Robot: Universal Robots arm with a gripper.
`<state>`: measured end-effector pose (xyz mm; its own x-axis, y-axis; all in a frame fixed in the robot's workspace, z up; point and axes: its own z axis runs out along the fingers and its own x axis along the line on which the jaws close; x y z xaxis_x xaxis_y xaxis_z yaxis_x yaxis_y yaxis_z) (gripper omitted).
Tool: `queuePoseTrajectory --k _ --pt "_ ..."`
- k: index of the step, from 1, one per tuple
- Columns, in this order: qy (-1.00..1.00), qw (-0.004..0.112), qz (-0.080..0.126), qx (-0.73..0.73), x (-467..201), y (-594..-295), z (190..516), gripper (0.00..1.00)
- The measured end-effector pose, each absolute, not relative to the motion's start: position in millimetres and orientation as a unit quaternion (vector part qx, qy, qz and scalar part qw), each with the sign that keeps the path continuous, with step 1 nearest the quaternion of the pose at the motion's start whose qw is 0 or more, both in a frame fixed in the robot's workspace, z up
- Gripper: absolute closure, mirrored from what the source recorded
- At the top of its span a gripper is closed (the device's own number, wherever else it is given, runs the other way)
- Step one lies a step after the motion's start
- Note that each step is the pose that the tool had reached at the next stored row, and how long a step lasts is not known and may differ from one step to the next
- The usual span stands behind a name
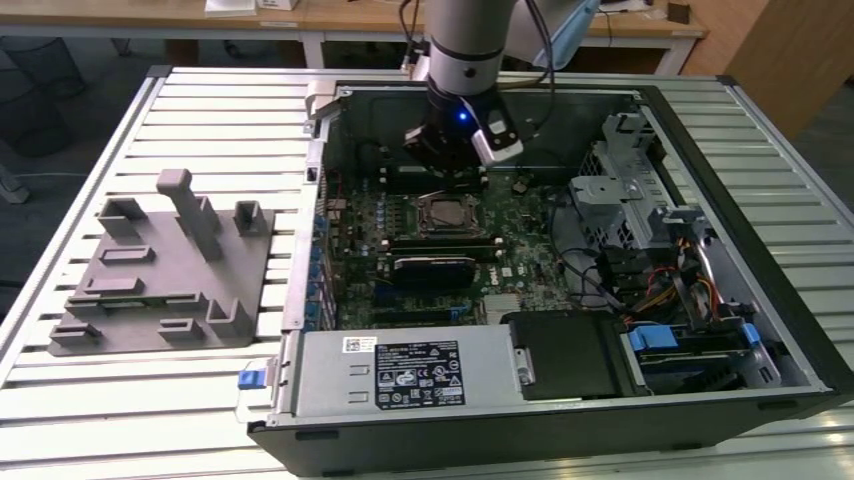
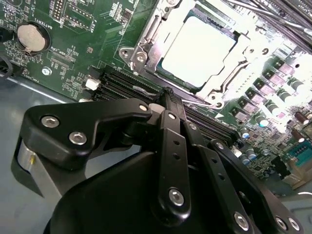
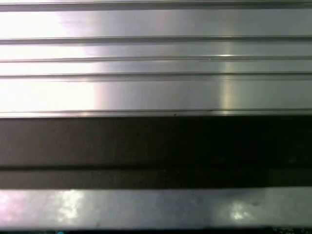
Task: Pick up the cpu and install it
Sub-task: 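Install the first cpu locking lever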
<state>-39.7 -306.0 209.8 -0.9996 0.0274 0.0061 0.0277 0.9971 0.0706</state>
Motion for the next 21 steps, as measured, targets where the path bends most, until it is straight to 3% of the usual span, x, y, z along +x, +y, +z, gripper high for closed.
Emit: queuePoseTrajectory --k 21 --pt "-0.999 0.003 -0.041 -0.014 -34.5 -306.1 207.8 0.89"
